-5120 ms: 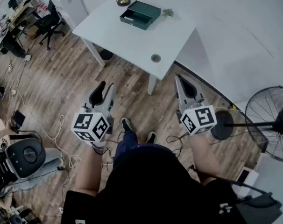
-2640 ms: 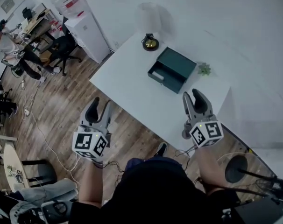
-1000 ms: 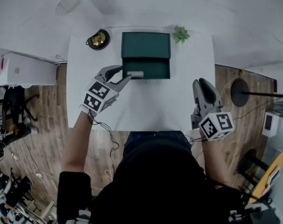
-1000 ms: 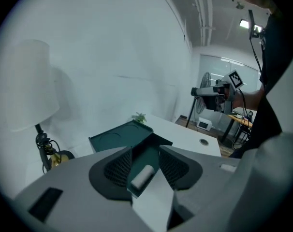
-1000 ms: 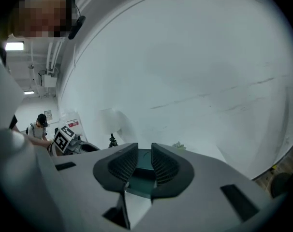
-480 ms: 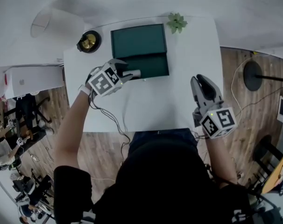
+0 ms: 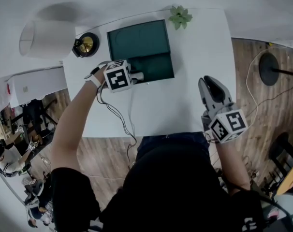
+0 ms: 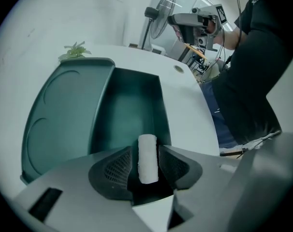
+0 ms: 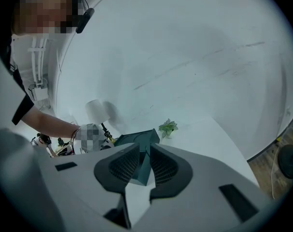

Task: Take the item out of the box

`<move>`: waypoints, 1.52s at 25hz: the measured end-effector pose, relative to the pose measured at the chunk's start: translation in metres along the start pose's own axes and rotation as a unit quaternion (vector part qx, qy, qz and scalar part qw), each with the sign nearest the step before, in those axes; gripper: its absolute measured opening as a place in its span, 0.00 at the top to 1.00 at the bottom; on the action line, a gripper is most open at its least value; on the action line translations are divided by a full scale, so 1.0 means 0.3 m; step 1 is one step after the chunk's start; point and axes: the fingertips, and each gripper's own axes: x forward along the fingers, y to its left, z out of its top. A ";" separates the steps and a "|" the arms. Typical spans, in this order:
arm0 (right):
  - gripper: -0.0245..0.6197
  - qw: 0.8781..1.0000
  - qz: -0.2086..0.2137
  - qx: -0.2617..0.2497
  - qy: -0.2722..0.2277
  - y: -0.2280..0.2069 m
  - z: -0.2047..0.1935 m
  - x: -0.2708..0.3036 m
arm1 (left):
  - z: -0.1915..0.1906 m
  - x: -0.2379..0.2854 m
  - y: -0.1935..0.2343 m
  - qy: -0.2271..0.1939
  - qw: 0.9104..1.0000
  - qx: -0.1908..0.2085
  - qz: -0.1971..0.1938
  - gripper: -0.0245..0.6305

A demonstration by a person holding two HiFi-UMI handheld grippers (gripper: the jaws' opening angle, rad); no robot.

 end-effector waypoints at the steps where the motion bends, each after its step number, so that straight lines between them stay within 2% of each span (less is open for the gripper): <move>1: 0.85 1.000 -0.001 0.003 0.001 -0.002 -0.005 0.004 | 0.002 0.010 -0.001 0.004 1.000 0.002 -0.005 0.70; 4: 0.85 1.000 0.001 0.009 0.004 -0.001 -0.015 0.018 | -0.019 0.046 -0.018 0.020 0.999 -0.003 -0.028 0.70; 6: 0.85 1.000 0.001 0.011 0.007 -0.005 -0.019 0.027 | -0.035 0.067 -0.010 0.031 0.999 -0.007 -0.025 0.70; 10: 0.85 1.000 -0.005 0.011 0.009 -0.025 -0.019 0.030 | -0.050 0.107 0.016 0.069 0.997 0.010 0.018 0.71; 13: 0.86 1.000 -0.005 0.005 0.006 -0.018 -0.004 0.018 | -0.051 0.112 0.012 0.079 0.996 0.021 0.048 0.77; 16: 0.86 1.000 -0.001 -0.004 0.001 -0.001 0.018 0.007 | -0.048 0.089 0.014 0.056 0.996 0.003 0.074 0.77; 19: 0.86 1.000 0.006 -0.014 -0.007 0.018 0.040 -0.003 | -0.032 0.037 0.034 0.015 0.993 -0.031 0.111 0.77; 24: 0.87 0.999 0.012 -0.029 -0.018 0.054 0.064 -0.040 | 0.010 -0.090 0.029 -0.059 0.979 -0.070 0.185 0.77; 27: 0.88 0.999 0.013 -0.044 -0.026 0.080 0.089 -0.071 | 0.047 -0.187 0.000 -0.106 0.965 -0.089 0.225 0.77; 29: 0.89 0.997 0.008 -0.063 -0.037 0.089 0.115 -0.091 | 0.079 -0.263 -0.010 -0.146 0.949 -0.109 0.256 0.77; 32: 0.95 0.994 0.000 -0.088 -0.060 0.103 0.153 -0.136 | 0.132 -0.372 -0.032 -0.217 0.919 -0.154 0.292 0.77; 34: 0.95 0.993 -0.001 -0.097 -0.071 0.117 0.174 -0.165 | 0.156 -0.438 -0.054 -0.259 0.898 -0.179 0.309 0.77; 38: 0.95 0.990 0.000 -0.108 -0.086 0.143 0.219 -0.203 | 0.165 -0.562 -0.079 -0.317 0.858 -0.218 0.342 0.77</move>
